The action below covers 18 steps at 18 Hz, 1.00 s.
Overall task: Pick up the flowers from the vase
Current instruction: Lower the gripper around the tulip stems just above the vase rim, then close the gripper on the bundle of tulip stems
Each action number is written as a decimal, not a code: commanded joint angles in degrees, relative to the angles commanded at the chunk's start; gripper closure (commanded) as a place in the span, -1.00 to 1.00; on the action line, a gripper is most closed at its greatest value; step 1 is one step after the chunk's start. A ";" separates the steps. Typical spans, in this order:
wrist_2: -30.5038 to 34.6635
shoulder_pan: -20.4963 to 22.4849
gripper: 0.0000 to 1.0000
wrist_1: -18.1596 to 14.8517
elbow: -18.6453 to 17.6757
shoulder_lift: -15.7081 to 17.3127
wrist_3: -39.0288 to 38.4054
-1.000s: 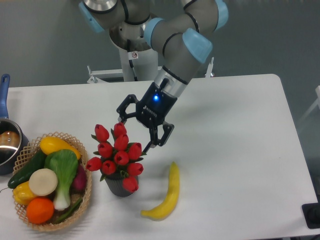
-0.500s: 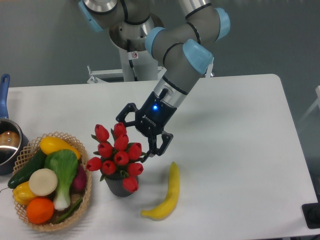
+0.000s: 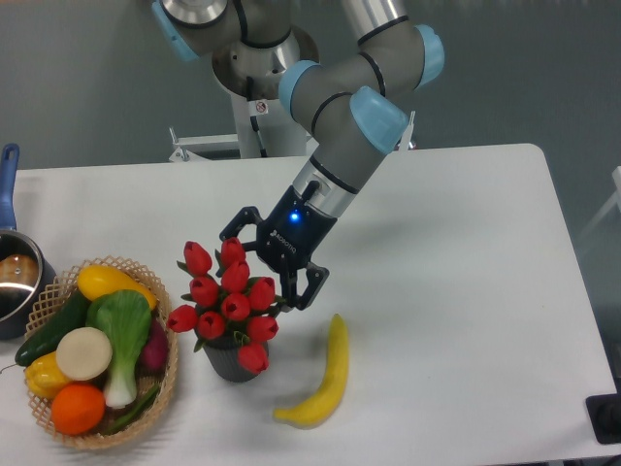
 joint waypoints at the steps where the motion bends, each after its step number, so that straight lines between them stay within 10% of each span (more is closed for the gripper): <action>1: 0.00 -0.09 -1.00 0.00 0.52 -0.44 0.00; 18: -0.35 -2.55 -1.00 0.00 3.25 -3.25 0.09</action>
